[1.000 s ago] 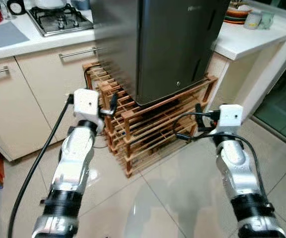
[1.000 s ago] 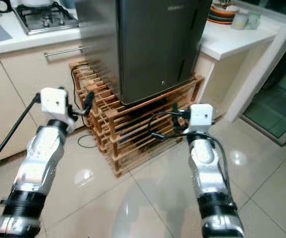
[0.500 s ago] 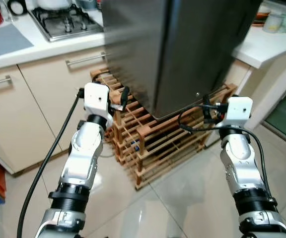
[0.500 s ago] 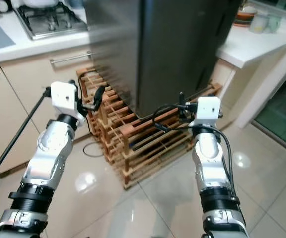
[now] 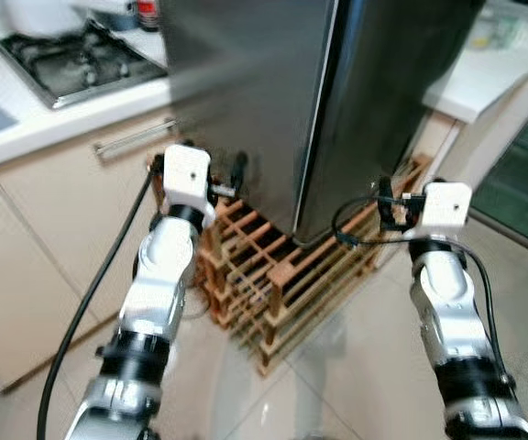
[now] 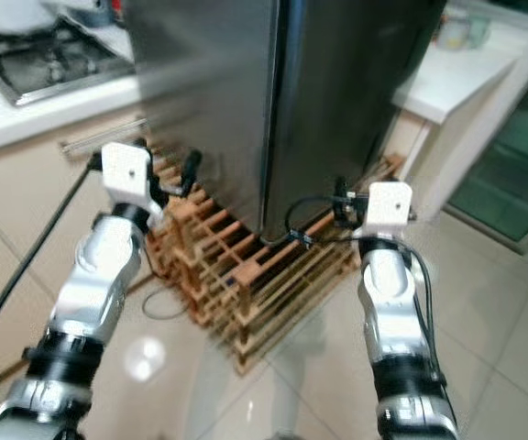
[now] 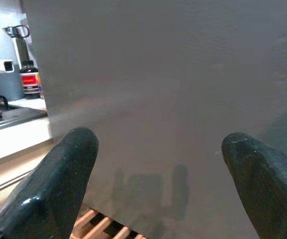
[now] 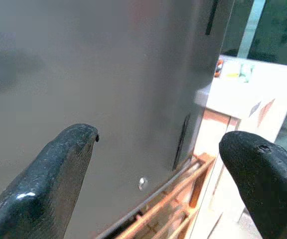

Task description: Restocking fridge

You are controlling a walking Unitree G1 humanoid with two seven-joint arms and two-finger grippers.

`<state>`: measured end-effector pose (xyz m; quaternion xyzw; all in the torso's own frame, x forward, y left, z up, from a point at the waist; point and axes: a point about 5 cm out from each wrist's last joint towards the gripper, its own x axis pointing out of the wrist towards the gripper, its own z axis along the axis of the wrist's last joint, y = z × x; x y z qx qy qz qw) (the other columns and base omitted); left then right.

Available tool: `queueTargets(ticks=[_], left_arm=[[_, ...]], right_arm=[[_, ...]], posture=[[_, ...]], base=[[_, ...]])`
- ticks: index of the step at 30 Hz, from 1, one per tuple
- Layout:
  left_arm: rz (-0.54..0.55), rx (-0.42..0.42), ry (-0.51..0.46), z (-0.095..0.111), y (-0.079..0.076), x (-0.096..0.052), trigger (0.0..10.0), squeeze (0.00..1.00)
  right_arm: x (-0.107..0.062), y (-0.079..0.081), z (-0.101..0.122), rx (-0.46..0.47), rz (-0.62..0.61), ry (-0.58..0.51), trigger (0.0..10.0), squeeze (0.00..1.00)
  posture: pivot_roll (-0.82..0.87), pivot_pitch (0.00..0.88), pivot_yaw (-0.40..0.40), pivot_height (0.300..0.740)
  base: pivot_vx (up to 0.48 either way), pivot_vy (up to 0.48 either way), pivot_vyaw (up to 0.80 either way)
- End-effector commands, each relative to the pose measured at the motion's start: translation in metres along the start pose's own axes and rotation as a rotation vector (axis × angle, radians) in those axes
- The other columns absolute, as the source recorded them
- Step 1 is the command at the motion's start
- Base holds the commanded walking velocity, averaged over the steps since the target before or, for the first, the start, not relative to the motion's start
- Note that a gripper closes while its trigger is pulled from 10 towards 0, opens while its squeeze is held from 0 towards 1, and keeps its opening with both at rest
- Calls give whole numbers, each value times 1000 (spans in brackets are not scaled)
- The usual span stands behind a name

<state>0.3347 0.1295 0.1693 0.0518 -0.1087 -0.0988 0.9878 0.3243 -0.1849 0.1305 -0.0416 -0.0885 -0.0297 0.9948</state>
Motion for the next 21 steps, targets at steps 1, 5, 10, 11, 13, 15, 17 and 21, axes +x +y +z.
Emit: queueTargets(ticks=[1, 5, 10, 11, 13, 15, 17, 21], left_arm=[[-11, -10, 20, -3, 3, 0, 10000, 0], [-56, -6, 29, -4, -2, 0, 10000, 0], [-67, 11, 44, -5, -3, 1, 10000, 0], [-61, 25, 55, -7, -3, 1, 10000, 0], [-48, 31, 61, -8, -2, 1, 10000, 0], [-41, 20, 61, -8, -1, 1, 10000, 0], [-23, 23, 57, -8, 1, 1, 10000, 0], [38, 10, 50, -5, 9, 3, 10000, 0]], right_arm=[[-2, 3, 0, 2, 8, 1, 10000, 0], [-3, 2, -1, 4, 1, 7, 10000, 0], [-4, 2, -3, 10, -3, 18, 10000, 0], [-3, 3, -2, 11, -1, 18, 10000, 0], [-3, 3, -2, 11, -1, 19, 10000, 0], [-3, 4, -3, 11, -2, 21, 10000, 0], [-3, 4, -3, 11, -1, 23, 10000, 0], [-4, 11, -6, 45, 39, 42, 10000, 0]], posture=[[-52, 0, -2, 740], [-45, 0, -5, 740], [-42, 0, -6, 740], [-42, 0, -6, 740], [-42, 0, -6, 740], [-42, 0, -5, 740], [-42, 0, -2, 740], [-45, 0, 0, 740]], base=[[0, 0, -719], [0, 0, -720], [0, 0, -716], [0, 0, -712], [0, 0, -709], [0, 0, -712], [0, 0, -712], [0, 0, -627]])
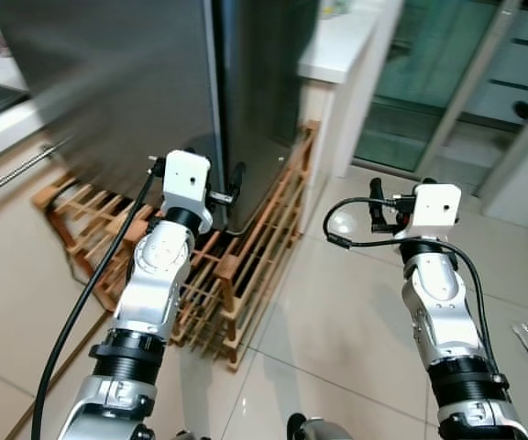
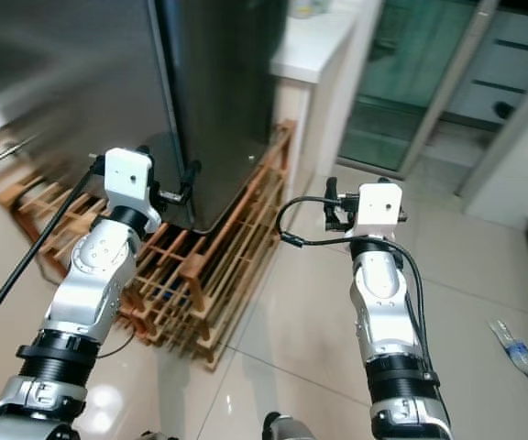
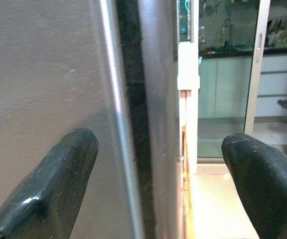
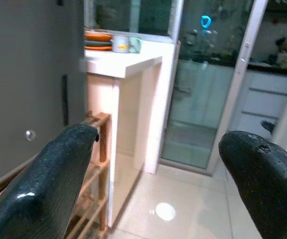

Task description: Restocking fridge

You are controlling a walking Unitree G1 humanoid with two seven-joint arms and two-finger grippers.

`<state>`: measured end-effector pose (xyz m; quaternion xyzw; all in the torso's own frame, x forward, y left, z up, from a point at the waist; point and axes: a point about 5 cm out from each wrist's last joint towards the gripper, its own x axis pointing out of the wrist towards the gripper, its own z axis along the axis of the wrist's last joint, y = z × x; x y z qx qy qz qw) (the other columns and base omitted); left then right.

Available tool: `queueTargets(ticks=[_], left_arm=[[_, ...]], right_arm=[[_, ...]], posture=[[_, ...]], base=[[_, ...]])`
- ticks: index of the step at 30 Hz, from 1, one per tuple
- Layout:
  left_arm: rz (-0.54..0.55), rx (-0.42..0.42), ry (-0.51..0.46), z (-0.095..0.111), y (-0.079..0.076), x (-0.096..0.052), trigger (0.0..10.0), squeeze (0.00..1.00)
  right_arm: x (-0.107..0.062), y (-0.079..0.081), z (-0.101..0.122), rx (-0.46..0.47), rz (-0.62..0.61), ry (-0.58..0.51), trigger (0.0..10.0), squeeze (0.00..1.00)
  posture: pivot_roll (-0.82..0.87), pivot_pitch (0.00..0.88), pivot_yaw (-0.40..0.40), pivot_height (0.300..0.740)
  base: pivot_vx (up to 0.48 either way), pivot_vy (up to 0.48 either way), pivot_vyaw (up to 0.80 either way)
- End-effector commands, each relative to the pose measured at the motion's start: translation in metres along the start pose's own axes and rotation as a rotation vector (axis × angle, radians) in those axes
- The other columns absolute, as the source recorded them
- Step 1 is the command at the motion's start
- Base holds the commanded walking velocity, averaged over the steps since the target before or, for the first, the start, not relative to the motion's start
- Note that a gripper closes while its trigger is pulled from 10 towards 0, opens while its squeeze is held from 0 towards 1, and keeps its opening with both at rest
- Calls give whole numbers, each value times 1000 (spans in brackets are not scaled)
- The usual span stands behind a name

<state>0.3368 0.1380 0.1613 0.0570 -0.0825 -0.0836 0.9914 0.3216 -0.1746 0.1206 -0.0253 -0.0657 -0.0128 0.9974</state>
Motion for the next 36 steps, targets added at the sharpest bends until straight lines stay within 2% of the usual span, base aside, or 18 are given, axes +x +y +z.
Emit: queueTargets(ticks=[1, 7, 8, 9, 16, 22, 27, 31, 34, 36], left_arm=[[59, -15, -13, 7, 7, 6, 10000, 0], [69, -38, -18, 14, 8, 12, 10000, 0], [8, 4, -41, 21, 3, 17, 10000, 0], [-11, 5, -44, 24, 3, 19, 10000, 0], [-46, 41, -35, 32, 5, 31, 10000, 0], [11, -31, 8, 31, 9, 42, 10000, 0], [2, -63, 5, 34, 6, 45, 10000, 0], [-12, -63, -4, 36, 3, 45, 10000, 0], [-25, -25, 2, 35, -2, 46, 10000, 0], [-35, -37, 7, 33, -5, 45, 10000, 0]], right_arm=[[0, 2, 2, 6, 12, -1, 10000, 0], [0, 4, 2, -3, 21, -4, 10000, 0], [1, 4, 2, -5, 22, -4, 10000, 0], [1, 3, 2, -6, 22, -3, 10000, 0], [2, 7, 1, -13, 47, 2, 10000, 0], [4, 7, 0, -9, 43, 6, 10000, 0], [3, 9, -2, -7, 47, 10, 10000, 0], [2, 9, -2, -6, 48, 12, 10000, 0], [2, 9, -3, -8, 49, 16, 10000, 0], [2, 9, -3, -8, 49, 17, 10000, 0]], posture=[[-46, 0, 2, 740], [-44, 0, 2, 740], [-38, 0, -4, 740], [-37, 0, -6, 740], [-27, 0, -8, 740], [-27, 0, -4, 740], [-29, 0, -1, 740], [-29, 0, 0, 740], [-32, 0, 1, 740], [-35, 0, 3, 740]], base=[[0, 0, 0], [0, 0, 0], [0, 0, 0], [0, 0, 0], [0, 0, 0], [0, 0, 0], [0, 0, 0], [0, 0, 0], [0, 0, 0], [0, 0, 0]])
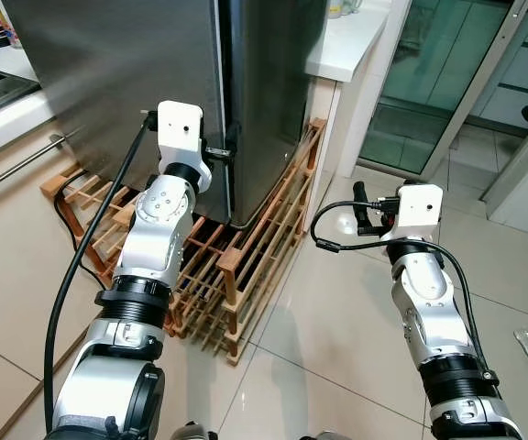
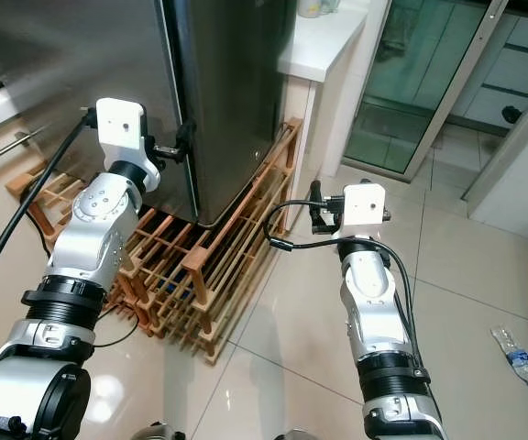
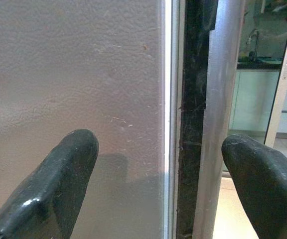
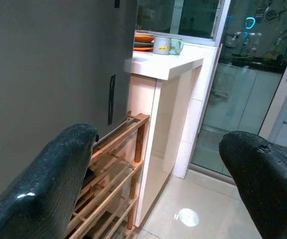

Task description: Restocking fridge

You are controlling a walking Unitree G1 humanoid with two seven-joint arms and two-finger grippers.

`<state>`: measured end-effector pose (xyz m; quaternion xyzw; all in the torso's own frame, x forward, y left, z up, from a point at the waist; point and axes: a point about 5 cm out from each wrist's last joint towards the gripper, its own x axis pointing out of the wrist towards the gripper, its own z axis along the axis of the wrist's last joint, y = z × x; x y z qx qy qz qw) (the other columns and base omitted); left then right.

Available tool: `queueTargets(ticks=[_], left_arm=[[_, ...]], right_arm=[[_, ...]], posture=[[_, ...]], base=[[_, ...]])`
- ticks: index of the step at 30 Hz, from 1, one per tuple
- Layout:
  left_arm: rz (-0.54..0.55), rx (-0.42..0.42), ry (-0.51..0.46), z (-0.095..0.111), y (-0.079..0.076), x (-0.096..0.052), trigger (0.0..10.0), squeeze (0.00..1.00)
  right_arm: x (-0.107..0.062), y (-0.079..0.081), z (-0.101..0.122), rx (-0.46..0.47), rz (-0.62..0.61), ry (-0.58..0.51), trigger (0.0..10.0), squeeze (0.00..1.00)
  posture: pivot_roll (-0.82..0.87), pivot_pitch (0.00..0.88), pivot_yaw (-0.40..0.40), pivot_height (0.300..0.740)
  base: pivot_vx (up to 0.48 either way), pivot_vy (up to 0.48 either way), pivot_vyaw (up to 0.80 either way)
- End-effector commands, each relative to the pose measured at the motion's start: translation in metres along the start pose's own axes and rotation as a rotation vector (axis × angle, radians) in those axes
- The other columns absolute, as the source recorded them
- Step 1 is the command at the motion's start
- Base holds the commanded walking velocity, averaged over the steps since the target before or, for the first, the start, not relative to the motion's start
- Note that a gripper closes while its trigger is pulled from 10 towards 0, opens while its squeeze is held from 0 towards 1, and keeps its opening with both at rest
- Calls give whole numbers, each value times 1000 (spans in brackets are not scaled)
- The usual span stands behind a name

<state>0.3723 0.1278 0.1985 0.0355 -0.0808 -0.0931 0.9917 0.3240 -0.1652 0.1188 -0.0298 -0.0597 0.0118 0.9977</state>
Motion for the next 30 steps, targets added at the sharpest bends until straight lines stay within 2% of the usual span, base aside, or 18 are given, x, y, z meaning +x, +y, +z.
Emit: queueTargets(ticks=[1, 11, 16, 23, 30], left_arm=[[-24, 0, 12, 1, -6, 3, 10000, 0], [-13, -41, 77, -14, -11, 13, 10000, 0], [-62, -77, 41, -1, -27, 24, 10000, 0], [-103, -122, 16, 7, -36, 25, 10000, 0], [-146, -148, 14, 9, -52, 26, 10000, 0]], right_arm=[[0, -1, -2, -1, -2, 7, 10000, 0], [0, 3, -2, 4, 4, 10, 10000, 0], [-1, 2, -2, 3, -2, 9, 10000, 0], [-4, 0, -4, 0, -11, 12, 10000, 0], [-4, 0, -4, -4, -6, 17, 10000, 0]], posture=[[-37, 0, 3, 740], [-44, 0, 5, 740], [-67, 0, 17, 740], [-77, 0, 19, 740], [-75, 0, 15, 740]], base=[[0, 0, 0], [0, 0, 0], [0, 0, 0], [0, 0, 0], [0, 0, 0]])
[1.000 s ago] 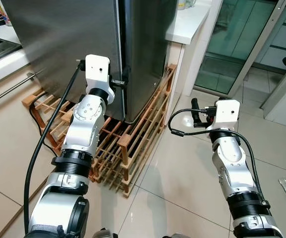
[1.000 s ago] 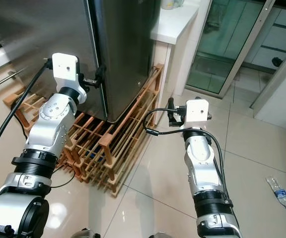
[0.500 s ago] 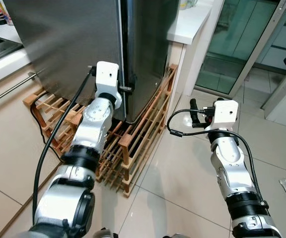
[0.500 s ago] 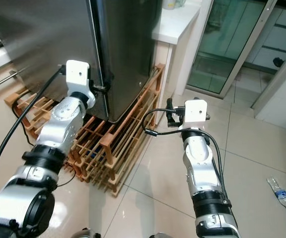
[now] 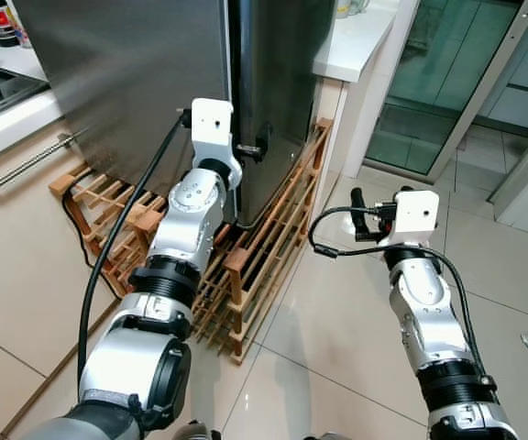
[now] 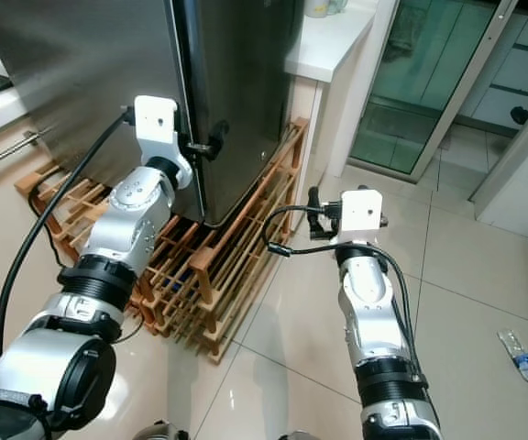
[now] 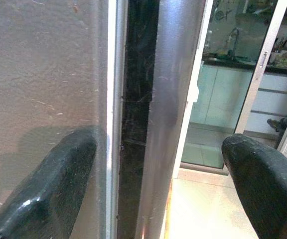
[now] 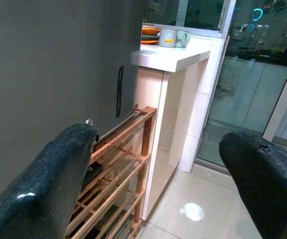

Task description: Restocking fridge

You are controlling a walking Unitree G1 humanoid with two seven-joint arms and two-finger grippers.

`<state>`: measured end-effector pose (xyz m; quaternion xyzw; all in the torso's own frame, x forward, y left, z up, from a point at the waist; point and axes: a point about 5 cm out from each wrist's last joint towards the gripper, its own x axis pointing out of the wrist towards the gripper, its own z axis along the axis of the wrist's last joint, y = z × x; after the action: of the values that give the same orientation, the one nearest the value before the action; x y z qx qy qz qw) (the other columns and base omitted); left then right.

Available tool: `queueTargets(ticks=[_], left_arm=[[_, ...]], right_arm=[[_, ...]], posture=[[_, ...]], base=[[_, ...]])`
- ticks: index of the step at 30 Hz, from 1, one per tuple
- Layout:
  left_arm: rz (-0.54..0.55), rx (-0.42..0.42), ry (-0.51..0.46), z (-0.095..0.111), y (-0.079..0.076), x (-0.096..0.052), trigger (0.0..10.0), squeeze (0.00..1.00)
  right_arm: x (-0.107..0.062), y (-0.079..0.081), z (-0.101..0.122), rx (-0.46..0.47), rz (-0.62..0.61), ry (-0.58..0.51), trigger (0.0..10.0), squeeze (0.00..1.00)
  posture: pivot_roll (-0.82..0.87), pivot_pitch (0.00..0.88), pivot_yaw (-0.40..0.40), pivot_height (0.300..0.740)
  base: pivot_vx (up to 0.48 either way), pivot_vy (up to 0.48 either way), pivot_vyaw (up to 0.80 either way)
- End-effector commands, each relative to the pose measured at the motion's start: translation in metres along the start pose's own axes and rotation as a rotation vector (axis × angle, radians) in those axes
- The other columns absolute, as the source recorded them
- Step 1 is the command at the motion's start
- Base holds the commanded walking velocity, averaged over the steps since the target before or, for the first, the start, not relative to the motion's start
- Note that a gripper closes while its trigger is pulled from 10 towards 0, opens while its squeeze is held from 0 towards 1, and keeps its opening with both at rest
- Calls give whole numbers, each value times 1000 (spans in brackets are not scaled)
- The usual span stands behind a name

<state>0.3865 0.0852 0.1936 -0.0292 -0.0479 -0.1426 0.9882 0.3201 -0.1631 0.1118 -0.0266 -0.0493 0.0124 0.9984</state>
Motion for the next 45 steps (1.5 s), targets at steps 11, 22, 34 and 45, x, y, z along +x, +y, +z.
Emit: queueTargets(ticks=[11, 22, 34, 45], left_arm=[[-121, -58, -46, 19, -24, 5, 10000, 0], [-177, 15, 15, 2, -51, 16, 10000, 0], [-779, -262, -167, 47, -166, 7, 10000, 0], [-1015, -435, -291, 74, -126, -22, 10000, 0]], right_arm=[[-1, -1, 1, -8, -7, 2, 10000, 0], [1, 1, 0, -9, 13, 10, 10000, 0], [-10, 15, -10, 20, 63, 42, 10000, 0], [-21, 10, -14, 21, 34, 60, 10000, 0]], posture=[[-80, 0, 20, 740], [-72, 0, 17, 740], [-103, 0, 34, 740], [-119, 0, 45, 740]], base=[[0, 0, 0], [0, 0, 0], [0, 0, 0], [0, 0, 0]])
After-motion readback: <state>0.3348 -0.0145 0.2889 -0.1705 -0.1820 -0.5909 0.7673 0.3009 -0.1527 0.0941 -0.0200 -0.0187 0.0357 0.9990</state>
